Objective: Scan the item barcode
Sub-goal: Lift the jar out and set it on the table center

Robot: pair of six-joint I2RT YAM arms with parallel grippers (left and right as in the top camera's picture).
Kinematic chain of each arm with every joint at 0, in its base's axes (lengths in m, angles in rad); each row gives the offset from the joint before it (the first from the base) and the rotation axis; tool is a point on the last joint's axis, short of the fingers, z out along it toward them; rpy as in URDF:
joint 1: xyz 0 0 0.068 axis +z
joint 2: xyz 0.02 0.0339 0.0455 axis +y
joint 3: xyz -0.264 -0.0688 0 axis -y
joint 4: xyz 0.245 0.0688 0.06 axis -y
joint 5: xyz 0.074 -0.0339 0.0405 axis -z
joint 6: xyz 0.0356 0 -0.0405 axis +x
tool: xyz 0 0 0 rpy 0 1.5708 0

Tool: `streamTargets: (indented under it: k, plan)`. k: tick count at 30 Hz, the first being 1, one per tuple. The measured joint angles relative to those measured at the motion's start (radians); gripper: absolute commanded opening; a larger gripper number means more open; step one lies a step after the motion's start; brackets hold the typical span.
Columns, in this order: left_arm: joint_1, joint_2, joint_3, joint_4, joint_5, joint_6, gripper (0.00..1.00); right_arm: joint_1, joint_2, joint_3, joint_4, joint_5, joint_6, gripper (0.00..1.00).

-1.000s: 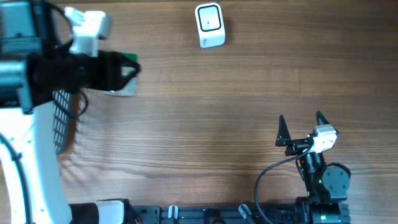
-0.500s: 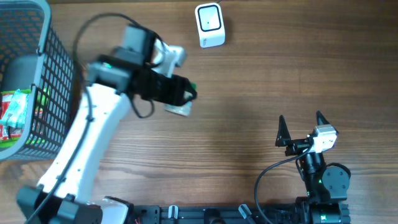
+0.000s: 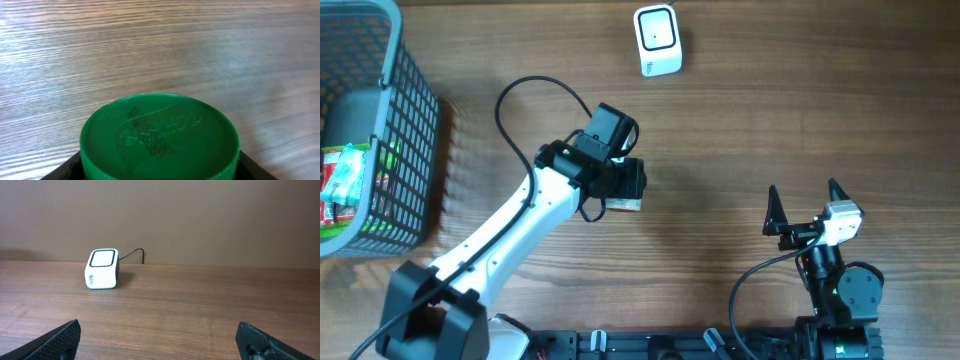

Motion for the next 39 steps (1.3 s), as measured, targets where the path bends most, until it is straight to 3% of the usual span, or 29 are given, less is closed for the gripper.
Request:
streamTargets:
  k: [12, 24, 25, 27, 30, 32, 39]
  plan:
    - [-0.001, 0.186, 0.0, 0.054, -0.038, -0.037, 0.59, 0.0, 0.0, 0.0, 0.0, 0.0, 0.0, 1.0]
    - [-0.006, 0.228, -0.007, 0.093, -0.026, -0.04, 0.63, 0.0, 0.0, 0.0, 0.0, 0.0, 0.0, 1.0]
    - [-0.006, 0.234, -0.01, 0.095, -0.026, -0.041, 0.65, 0.0, 0.0, 0.0, 0.0, 0.0, 0.0, 1.0]
    - [-0.007, 0.242, -0.013, 0.095, -0.022, -0.044, 0.79, 0.0, 0.0, 0.0, 0.0, 0.0, 0.0, 1.0]
    - [-0.008, 0.246, -0.014, 0.107, -0.015, -0.051, 0.86, 0.0, 0.0, 0.0, 0.0, 0.0, 0.0, 1.0]
    - [-0.008, 0.248, -0.017, 0.114, -0.014, -0.053, 1.0, 0.0, 0.0, 0.0, 0.0, 0.0, 0.0, 1.0]
    - [-0.007, 0.248, -0.017, 0.113, -0.011, -0.058, 1.0, 0.0, 0.0, 0.0, 0.0, 0.0, 0.0, 1.0]
